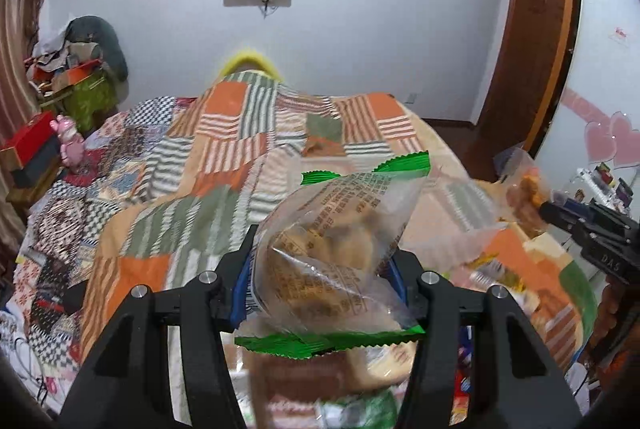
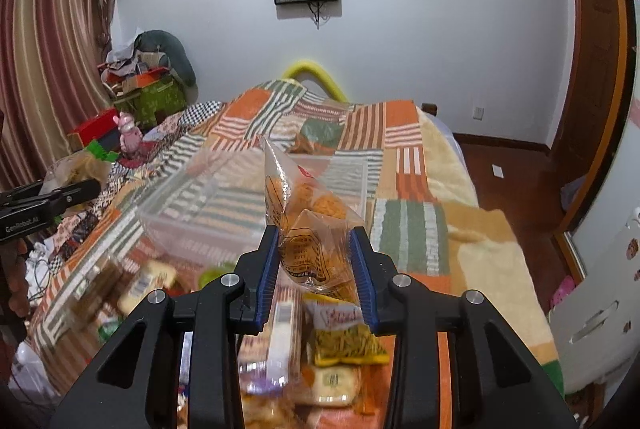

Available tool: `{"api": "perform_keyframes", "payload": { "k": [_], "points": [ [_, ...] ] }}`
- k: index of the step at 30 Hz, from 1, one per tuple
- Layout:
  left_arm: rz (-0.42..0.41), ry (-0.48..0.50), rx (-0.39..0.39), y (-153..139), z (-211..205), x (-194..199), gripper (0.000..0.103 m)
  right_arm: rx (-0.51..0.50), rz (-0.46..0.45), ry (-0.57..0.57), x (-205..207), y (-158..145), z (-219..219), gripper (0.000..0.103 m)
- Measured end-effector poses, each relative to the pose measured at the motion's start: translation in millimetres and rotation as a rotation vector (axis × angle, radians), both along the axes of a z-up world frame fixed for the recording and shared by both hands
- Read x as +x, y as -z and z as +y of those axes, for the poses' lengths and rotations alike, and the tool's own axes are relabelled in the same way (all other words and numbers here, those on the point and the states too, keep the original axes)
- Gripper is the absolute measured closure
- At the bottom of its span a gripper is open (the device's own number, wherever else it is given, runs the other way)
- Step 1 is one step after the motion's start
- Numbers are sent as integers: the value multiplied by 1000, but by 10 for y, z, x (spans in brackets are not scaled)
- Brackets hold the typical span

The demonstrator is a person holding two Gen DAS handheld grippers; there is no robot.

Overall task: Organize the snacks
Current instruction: 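Carry the cookie bag into the box with the left tool while the right tool drops the orange bag in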

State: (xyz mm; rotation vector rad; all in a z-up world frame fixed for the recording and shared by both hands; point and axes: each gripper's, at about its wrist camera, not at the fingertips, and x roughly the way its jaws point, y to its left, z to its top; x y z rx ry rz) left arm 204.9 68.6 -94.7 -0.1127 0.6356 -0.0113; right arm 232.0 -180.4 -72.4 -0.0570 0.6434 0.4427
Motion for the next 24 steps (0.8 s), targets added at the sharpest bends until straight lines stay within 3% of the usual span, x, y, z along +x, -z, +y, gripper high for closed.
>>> {"api": "perform_keyframes", "payload": {
  "k": [11,24],
  "points": [
    [40,29,-14,86,-201,644,49,16,-8,-10,363,36,203,71],
    [179,63,4,517,-381,1264,49,-40,119,-41,705,405,407,70]
  ]
}}
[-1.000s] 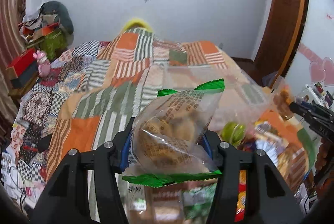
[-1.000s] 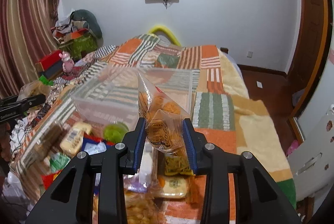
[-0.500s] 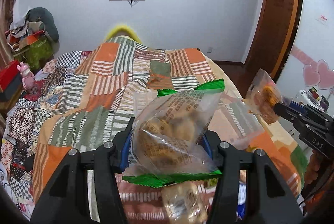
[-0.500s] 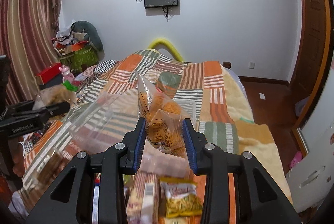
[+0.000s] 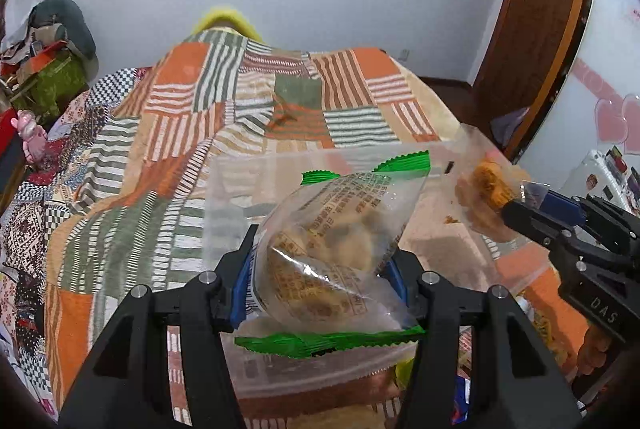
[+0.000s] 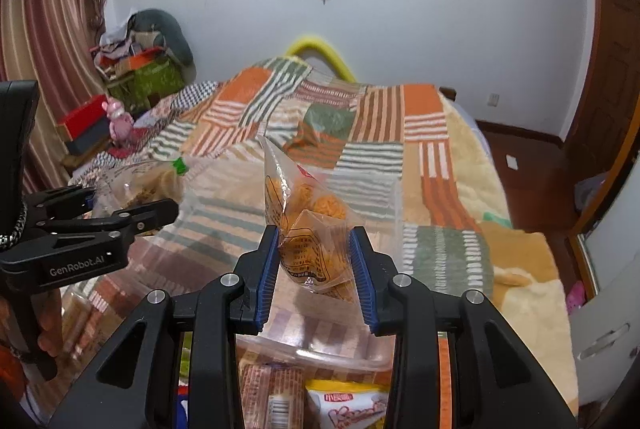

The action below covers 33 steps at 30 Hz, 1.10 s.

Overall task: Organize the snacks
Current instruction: 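Carry the cookie bag into the box with the left tool while the right tool drops the orange bag in, then grasp the tall cracker tube with the left tool while the right tool reaches for the puffed-cookie bag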

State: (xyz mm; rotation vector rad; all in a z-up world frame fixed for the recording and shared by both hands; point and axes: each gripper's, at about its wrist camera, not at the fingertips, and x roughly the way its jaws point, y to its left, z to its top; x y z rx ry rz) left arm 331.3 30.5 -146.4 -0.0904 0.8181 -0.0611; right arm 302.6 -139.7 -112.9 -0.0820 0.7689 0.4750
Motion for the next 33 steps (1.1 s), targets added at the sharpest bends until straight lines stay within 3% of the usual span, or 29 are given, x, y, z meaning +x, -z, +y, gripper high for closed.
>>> {"api": "perform_keyframes", "payload": {
  "k": [9,14,26,33],
  "points": [
    [64,11,18,178,-22,91,47,-32,40,-13,25,49,15,65],
    [35,21,14,76,-22,-6,41,-24,40,-9,-1,-45,-21,62],
    [-91,21,62,-467,66,-665,33,0,-14,12,-368,-400,-257,55],
    [-94,-6,81,-509,288,-1138,30,3,-6,49,-718,-445,-431,52]
  ]
}}
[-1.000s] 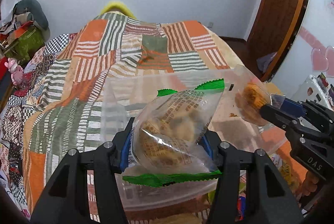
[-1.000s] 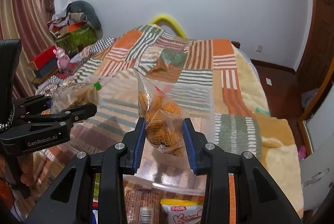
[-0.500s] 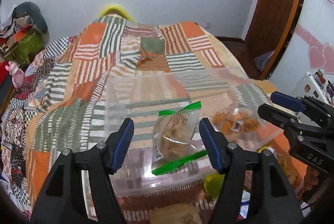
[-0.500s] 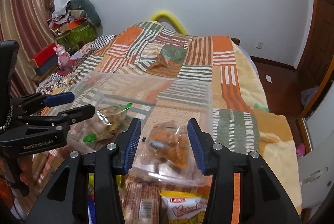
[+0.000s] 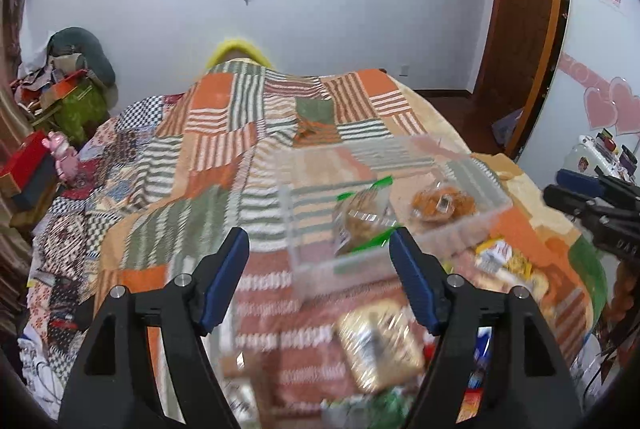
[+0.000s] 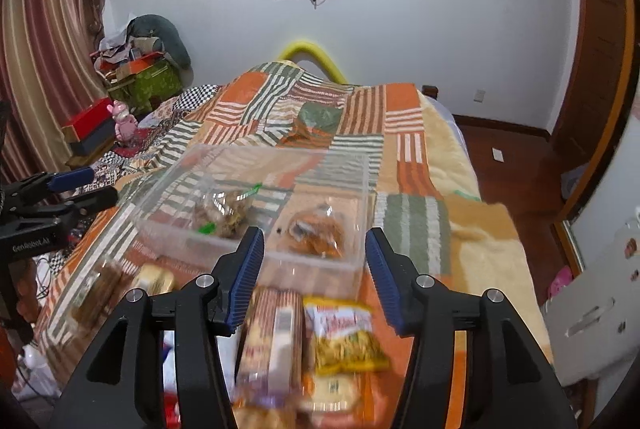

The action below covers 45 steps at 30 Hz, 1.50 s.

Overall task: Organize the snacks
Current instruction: 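Grasp the tall cracker tube with the left tool while the right tool reaches for the puffed-cookie bag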

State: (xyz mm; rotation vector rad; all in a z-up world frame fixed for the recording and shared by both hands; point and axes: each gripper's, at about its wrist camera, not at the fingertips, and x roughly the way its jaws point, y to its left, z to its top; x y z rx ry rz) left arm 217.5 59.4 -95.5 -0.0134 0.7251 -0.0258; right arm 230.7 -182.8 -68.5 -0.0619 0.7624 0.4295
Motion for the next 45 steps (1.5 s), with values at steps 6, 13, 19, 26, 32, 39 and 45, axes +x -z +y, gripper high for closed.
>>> {"api": "perform_keyframes", "payload": {
  "k": [6,13,19,26,32,39,45],
  "points": [
    [40,-38,12,139,298,-361,27,-8,49,21,-295,132,-62,50],
    [97,-59,34,446,506,-684,25,6,149,54,-572,396,-63,37],
    [172,-55,5,834,555,-729,24,-16,216,64,-735,572,15,36],
    [210,-43,-27,1123,542,-747,25,23,269,106,-717,704,13,26],
    [234,-50,-61,1279,560,-728,28,65,307,101,-687,755,58,26],
    [221,-52,-42,1298,521,-717,60,92,361,75,-630,863,207,26],
    [220,-59,-54,1263,506,-793,64,59,337,23,-702,827,264,24]
  ]
}}
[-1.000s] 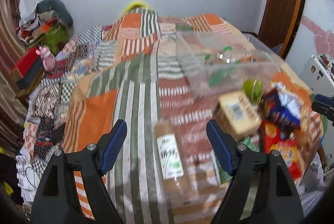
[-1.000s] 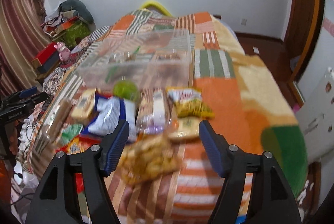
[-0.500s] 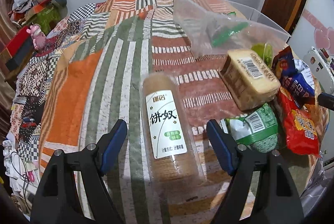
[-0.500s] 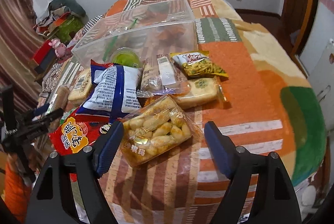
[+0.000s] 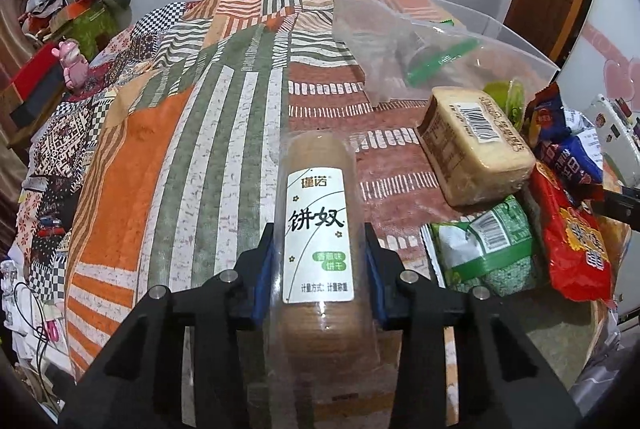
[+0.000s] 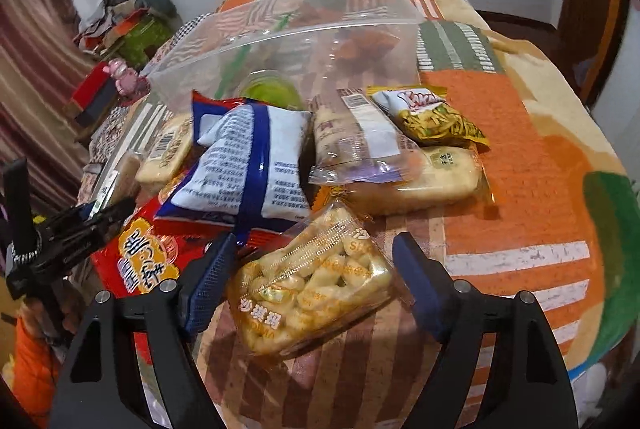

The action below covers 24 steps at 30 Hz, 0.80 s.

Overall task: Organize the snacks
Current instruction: 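Grasp the tall cracker tube with the left tool while the right tool reaches for the puffed-cookie bag, then lift the puffed-cookie bag with the right tool while the left tool carries the tube toward the box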

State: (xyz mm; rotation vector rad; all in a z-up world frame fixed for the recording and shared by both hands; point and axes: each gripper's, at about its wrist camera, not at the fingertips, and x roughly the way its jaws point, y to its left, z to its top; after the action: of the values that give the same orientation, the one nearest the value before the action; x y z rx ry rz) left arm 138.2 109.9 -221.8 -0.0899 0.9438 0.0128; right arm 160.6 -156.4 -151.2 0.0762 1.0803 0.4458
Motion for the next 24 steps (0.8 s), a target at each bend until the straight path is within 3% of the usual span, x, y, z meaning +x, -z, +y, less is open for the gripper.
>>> {"api": "perform_keyframes", "payload": {
  "k": [11,16,24],
  "points": [
    [-54,-1,11,-291,-100,-221,65,-32,-24,-51,-54,2,4,22],
    [-89,6,11,-489,-166,-279,65,21,-20,-38,-70,-44,-163,8],
    [-122,32,15,-696,-347,-311,64,5,-47,-93,-146,2,-68,0]
  ]
}}
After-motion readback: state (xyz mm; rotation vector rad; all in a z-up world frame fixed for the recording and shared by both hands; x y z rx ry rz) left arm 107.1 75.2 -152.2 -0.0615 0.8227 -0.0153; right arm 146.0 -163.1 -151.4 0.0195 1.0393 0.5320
